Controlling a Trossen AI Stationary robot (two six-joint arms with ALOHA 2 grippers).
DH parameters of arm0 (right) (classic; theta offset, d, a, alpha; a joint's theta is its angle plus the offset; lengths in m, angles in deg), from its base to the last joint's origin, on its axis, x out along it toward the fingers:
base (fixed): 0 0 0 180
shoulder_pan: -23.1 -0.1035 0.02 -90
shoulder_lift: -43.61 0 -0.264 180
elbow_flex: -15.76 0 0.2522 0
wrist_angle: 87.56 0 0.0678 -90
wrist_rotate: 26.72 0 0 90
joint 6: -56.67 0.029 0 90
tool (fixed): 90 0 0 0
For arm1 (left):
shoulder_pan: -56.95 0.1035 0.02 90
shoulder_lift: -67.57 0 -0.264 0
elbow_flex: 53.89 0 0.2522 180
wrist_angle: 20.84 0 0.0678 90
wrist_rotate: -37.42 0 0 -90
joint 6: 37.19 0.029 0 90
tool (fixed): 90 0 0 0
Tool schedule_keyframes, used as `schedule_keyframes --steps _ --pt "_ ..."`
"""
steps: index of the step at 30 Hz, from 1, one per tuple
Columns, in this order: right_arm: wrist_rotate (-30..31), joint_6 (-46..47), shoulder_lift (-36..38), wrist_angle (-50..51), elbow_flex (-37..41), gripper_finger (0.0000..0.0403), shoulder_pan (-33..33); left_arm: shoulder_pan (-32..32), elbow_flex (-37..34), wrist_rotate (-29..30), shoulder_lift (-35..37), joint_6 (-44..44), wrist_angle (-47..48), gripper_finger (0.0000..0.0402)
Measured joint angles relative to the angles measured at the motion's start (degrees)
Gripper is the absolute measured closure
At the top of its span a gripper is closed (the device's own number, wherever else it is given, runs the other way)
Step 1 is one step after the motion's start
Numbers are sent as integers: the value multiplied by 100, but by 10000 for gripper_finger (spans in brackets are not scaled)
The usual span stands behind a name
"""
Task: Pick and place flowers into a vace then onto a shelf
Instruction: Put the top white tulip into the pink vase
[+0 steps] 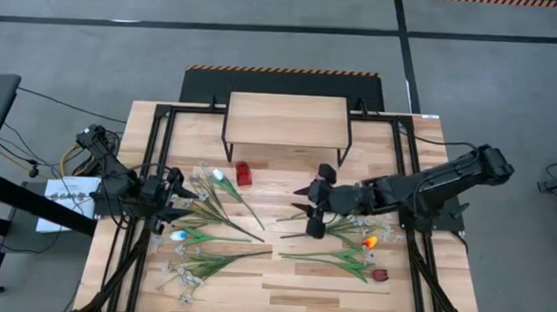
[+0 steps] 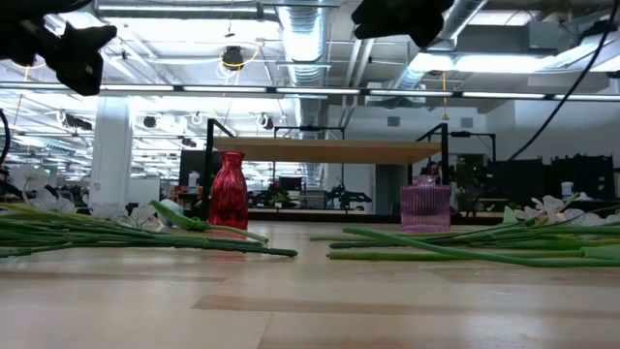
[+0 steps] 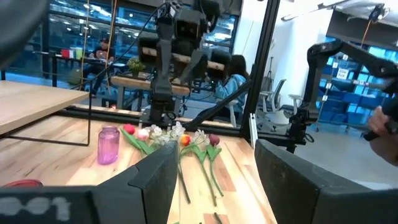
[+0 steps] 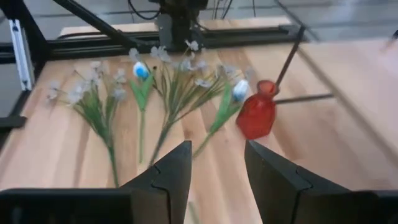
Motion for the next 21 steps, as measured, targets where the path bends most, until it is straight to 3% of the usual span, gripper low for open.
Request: schedule_keyframes --steps 9,21 --pt "150 995 -611 4 -259 250 32 -2 190 -142 2 13 -49 198" --pt "127 1823 -1546 -1 -928 195 109 0 229 -144 0 31 -33 198"
